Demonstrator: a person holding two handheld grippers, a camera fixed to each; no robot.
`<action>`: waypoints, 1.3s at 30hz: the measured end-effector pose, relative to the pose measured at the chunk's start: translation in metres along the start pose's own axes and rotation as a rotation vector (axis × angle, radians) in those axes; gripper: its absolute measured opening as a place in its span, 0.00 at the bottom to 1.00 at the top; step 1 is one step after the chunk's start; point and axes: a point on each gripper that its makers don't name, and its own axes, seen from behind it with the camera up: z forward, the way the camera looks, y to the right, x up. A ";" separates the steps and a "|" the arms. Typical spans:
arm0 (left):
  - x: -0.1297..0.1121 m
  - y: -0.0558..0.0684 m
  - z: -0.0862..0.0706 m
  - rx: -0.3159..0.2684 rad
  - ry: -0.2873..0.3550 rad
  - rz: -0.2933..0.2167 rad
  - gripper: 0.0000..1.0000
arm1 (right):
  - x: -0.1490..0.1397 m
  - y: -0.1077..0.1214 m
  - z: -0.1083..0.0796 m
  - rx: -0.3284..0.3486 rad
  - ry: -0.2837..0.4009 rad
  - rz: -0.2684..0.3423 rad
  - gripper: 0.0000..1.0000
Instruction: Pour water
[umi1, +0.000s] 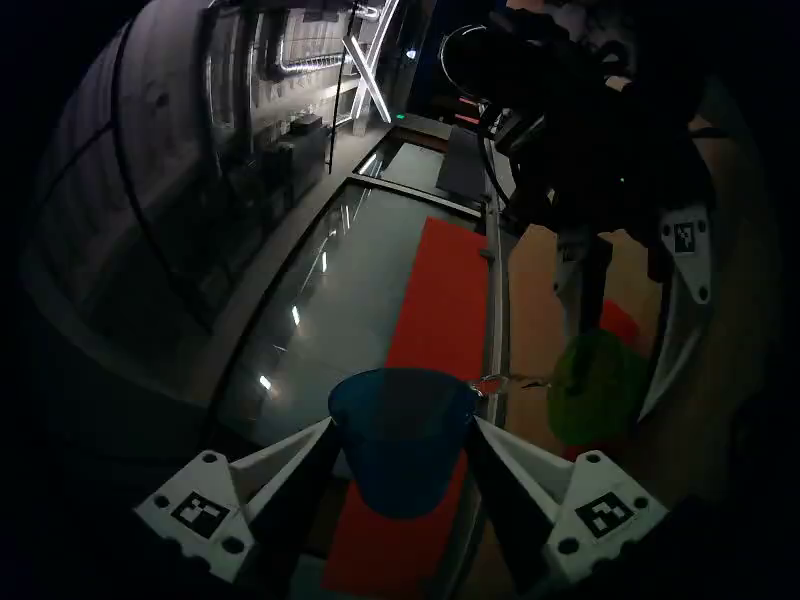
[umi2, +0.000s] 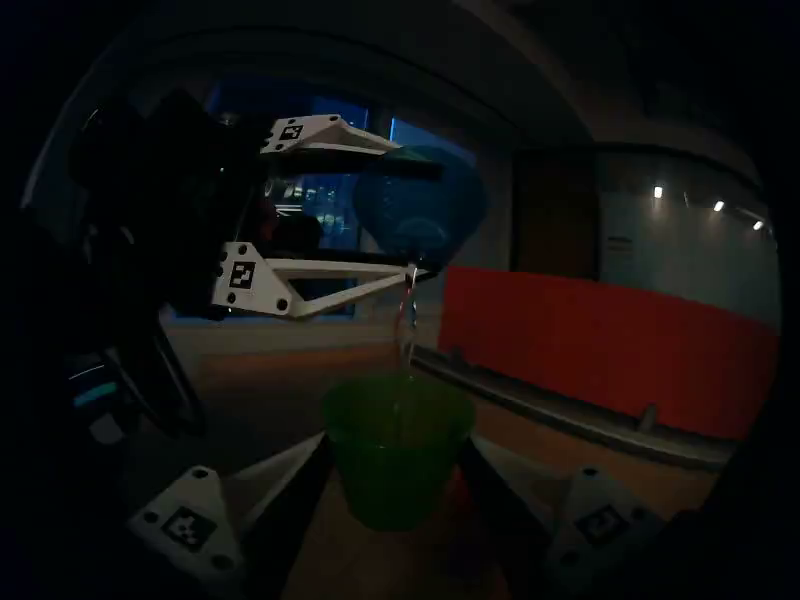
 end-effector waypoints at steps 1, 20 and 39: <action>0.000 0.000 0.000 0.000 0.000 0.004 0.83 | 0.000 0.000 0.000 0.000 0.001 0.000 1.00; -0.002 -0.002 0.003 0.020 -0.005 0.098 0.83 | -0.001 -0.001 0.003 0.000 0.008 0.004 1.00; 0.002 -0.003 0.005 0.031 0.001 0.179 0.83 | 0.002 -0.003 0.003 0.000 0.014 0.002 1.00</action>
